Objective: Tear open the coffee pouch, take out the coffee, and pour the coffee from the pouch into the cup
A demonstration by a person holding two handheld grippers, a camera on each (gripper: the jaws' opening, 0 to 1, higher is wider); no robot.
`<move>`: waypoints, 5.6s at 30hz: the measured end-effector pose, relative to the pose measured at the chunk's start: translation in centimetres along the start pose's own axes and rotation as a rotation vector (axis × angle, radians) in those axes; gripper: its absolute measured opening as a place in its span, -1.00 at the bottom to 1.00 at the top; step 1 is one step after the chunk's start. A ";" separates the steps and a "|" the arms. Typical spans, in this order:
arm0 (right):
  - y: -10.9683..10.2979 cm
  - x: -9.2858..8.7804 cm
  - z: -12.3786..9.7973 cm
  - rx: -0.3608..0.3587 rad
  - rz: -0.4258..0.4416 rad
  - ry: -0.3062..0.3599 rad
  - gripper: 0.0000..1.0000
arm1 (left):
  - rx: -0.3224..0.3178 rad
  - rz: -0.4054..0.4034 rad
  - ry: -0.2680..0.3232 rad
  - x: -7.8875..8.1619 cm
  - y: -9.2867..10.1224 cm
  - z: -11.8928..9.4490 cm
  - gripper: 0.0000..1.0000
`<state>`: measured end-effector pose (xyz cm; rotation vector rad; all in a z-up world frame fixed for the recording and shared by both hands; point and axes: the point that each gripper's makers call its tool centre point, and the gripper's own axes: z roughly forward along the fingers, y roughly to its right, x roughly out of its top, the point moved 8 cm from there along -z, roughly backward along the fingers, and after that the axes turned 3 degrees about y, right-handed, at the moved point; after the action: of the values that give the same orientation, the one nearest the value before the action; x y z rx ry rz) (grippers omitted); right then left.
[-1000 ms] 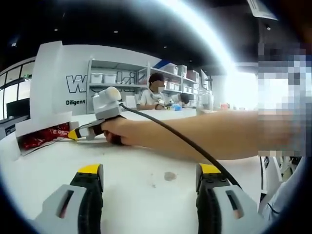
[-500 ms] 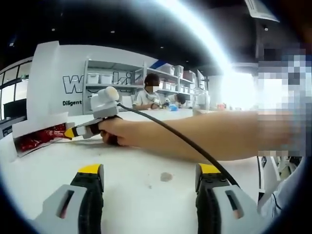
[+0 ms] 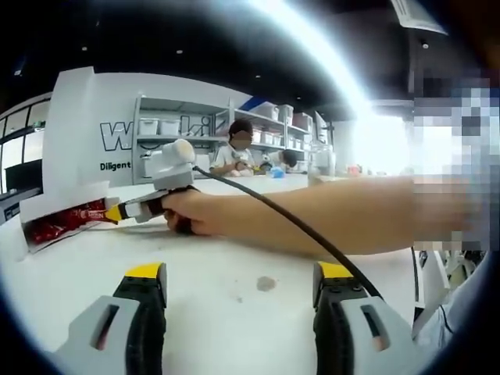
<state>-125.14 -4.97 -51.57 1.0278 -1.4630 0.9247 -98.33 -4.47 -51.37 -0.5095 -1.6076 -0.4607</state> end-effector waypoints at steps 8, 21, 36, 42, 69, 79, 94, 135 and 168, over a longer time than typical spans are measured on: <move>0.4 -0.2 -0.7 0.018 -0.004 -0.009 -0.93 | 0.008 -0.002 -0.004 0.0 -0.2 0.0 0.56; 0.9 -0.5 -1.6 0.056 0.008 -0.025 -0.93 | -0.003 -0.002 -0.011 -0.1 0.4 0.1 0.57; 0.8 -0.9 -3.2 0.066 -0.001 -0.036 -0.93 | 0.004 -0.021 -0.020 -0.3 0.8 0.1 0.58; 0.8 -1.0 -3.8 0.083 -0.008 -0.033 -0.93 | 0.005 -0.014 -0.019 -0.4 0.9 0.1 0.58; 0.5 -0.8 -4.3 0.116 -0.009 -0.008 -0.93 | 0.007 -0.007 -0.028 -0.3 0.2 0.4 0.56; 0.3 -1.0 -5.2 0.126 -0.016 -0.013 -0.93 | 0.010 0.012 -0.028 -0.3 0.2 0.3 0.56; 0.3 -1.2 -5.9 0.124 -0.029 -0.024 -0.93 | 0.009 0.008 -0.032 -0.1 -0.1 0.6 0.56; -0.2 -1.5 -8.0 0.136 -0.022 -0.026 -0.93 | 0.012 0.009 -0.034 -0.8 2.2 0.0 0.56; -0.4 -1.5 -8.8 0.133 -0.030 -0.014 -0.93 | 0.016 0.008 -0.038 -0.7 1.5 0.1 0.56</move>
<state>-121.86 3.35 -51.91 1.1520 -1.4086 1.0061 -97.52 -3.26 -52.09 -0.5149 -1.6442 -0.4341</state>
